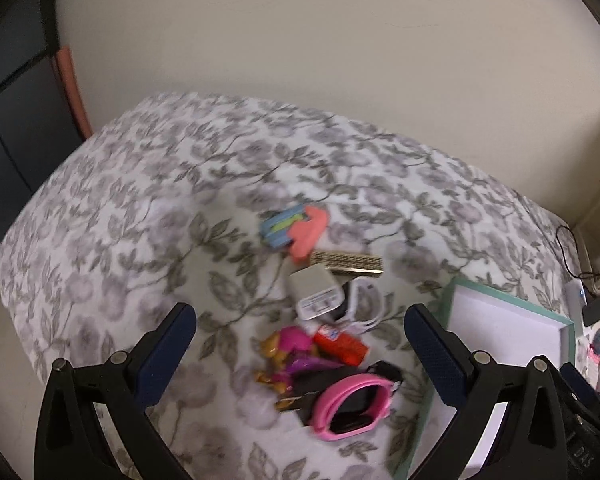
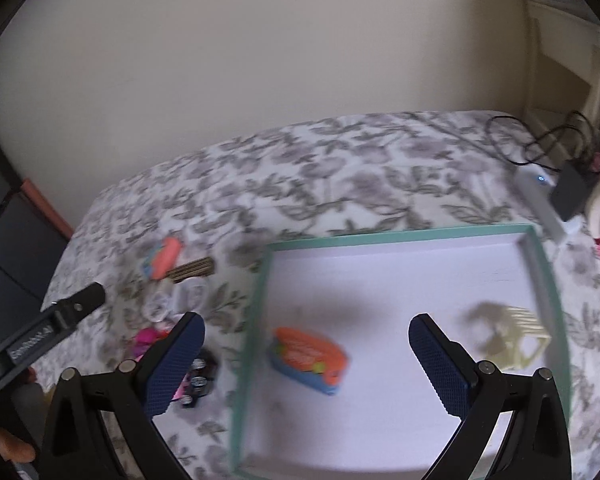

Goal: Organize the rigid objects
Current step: 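Move both open grippers back over the pile of items, then grasp the pink watch with the right gripper while the left gripper grasps the black charger plug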

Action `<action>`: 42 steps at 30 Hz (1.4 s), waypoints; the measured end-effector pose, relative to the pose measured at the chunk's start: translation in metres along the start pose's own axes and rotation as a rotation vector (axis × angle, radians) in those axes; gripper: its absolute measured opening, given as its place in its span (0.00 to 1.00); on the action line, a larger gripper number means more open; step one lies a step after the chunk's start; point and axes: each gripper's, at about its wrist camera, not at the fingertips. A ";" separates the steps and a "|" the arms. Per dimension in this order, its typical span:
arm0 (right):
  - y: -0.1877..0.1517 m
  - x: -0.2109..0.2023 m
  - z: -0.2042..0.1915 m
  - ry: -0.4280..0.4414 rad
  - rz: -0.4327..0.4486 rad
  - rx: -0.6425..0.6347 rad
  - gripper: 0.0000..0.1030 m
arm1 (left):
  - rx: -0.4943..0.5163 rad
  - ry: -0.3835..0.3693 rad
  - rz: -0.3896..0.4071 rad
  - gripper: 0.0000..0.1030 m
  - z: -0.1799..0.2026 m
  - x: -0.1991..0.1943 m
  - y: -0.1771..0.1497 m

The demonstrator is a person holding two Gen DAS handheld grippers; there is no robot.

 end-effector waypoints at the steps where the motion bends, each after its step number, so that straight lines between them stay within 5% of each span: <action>1: -0.002 0.002 -0.006 0.018 -0.011 -0.008 1.00 | -0.014 -0.002 -0.013 1.00 -0.005 0.001 -0.002; 16: -0.052 0.047 -0.081 0.095 -0.177 -0.126 1.00 | -0.242 0.041 -0.202 1.00 -0.077 0.042 -0.030; 26: -0.066 0.067 -0.102 0.107 -0.242 -0.159 0.96 | -0.291 0.044 -0.309 1.00 -0.088 0.069 -0.044; 42: -0.069 0.075 -0.099 0.137 -0.275 -0.118 0.64 | -0.332 -0.008 -0.324 1.00 -0.086 0.072 -0.044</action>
Point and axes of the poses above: each gripper's, at about its wrist camera, not at the fingertips, and x roughly the way its jaws point, z to its right, y to its top, and after that the axes turned 6 degrees about x, right-handed
